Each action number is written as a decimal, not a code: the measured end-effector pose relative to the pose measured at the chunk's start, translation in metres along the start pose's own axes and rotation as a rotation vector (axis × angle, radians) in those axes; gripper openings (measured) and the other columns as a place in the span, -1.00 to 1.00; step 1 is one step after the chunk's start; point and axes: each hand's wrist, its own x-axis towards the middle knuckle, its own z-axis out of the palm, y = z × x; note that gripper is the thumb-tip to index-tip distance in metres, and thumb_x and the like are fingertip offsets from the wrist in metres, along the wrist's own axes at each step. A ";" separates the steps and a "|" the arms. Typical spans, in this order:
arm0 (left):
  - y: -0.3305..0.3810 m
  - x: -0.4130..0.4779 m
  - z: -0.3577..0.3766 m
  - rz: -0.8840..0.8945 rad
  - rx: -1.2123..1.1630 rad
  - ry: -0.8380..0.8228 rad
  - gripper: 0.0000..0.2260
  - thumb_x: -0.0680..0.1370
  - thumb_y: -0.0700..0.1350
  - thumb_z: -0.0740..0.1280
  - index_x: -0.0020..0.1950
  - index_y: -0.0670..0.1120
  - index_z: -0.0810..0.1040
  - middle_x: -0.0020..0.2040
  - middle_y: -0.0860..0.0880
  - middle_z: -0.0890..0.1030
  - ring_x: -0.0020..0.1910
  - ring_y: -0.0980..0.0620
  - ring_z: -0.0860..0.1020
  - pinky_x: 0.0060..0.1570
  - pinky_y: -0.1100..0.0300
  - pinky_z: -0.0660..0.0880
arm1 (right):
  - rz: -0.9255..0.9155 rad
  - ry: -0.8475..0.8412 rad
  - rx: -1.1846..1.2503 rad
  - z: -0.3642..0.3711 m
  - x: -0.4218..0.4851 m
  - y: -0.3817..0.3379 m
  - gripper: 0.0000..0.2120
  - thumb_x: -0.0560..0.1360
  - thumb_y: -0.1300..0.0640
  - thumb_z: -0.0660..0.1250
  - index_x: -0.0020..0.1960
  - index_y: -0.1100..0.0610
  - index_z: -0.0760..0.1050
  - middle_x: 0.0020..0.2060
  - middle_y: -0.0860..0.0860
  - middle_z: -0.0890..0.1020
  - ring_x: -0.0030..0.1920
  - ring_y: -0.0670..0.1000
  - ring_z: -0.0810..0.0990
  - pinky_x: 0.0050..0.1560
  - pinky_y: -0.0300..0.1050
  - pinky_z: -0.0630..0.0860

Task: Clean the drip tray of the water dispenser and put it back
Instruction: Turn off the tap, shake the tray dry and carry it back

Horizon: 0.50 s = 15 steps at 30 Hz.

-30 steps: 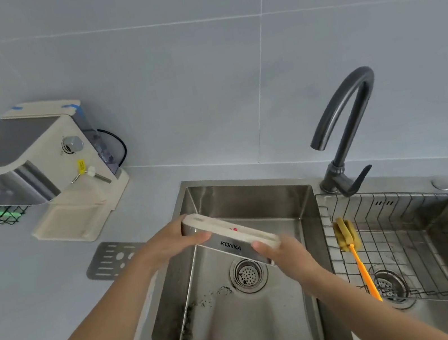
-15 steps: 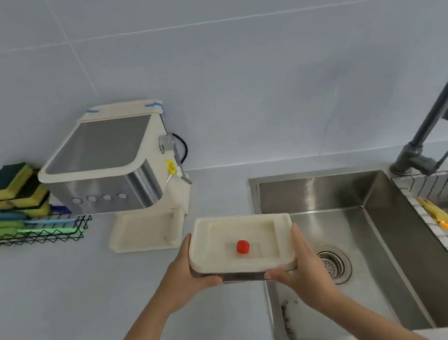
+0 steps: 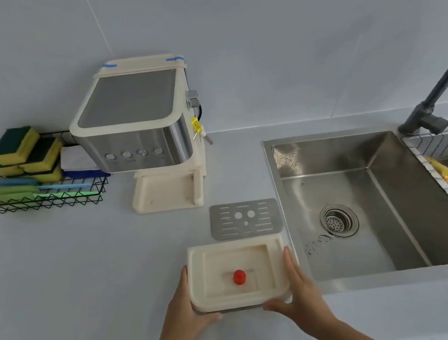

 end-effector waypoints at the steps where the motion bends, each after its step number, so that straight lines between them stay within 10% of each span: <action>1: -0.004 0.000 0.001 -0.006 0.010 -0.001 -0.15 0.12 -0.11 0.52 0.29 0.23 0.19 0.08 0.22 0.57 0.03 0.32 0.53 -0.12 0.51 0.43 | -0.002 0.001 -0.016 0.001 0.000 0.001 0.13 0.32 -0.07 0.47 0.44 0.12 -0.37 0.39 -0.19 -0.21 0.47 -0.12 -0.03 0.35 -0.32 0.11; 5: -0.014 0.004 0.006 -0.002 0.057 -0.043 -0.13 0.20 -0.19 0.55 0.38 0.11 0.16 0.17 0.14 0.52 0.06 0.34 0.50 -0.11 0.57 0.39 | 0.022 -0.026 -0.053 0.004 -0.002 0.002 0.21 0.17 -0.42 0.34 0.41 0.08 -0.38 0.38 -0.17 -0.22 0.45 -0.15 -0.07 0.34 -0.33 0.13; 8: -0.018 0.008 0.008 -0.008 0.097 -0.082 -0.10 0.21 -0.14 0.55 0.43 0.08 0.13 0.20 0.14 0.51 0.09 0.31 0.51 -0.08 0.53 0.40 | 0.032 -0.014 -0.074 0.006 -0.004 0.008 0.07 0.36 -0.04 0.44 0.45 0.14 -0.33 0.41 -0.14 -0.21 0.51 -0.03 -0.03 0.35 -0.30 0.14; 15: -0.014 0.012 0.004 -0.013 0.129 -0.125 -0.12 0.22 -0.10 0.56 0.39 0.18 0.13 0.24 0.19 0.45 0.17 0.28 0.45 0.02 0.45 0.40 | 0.082 -0.090 -0.120 -0.002 -0.001 0.007 0.04 0.38 -0.06 0.41 0.42 0.05 -0.39 0.40 -0.16 -0.25 0.51 -0.01 -0.02 0.39 -0.18 0.20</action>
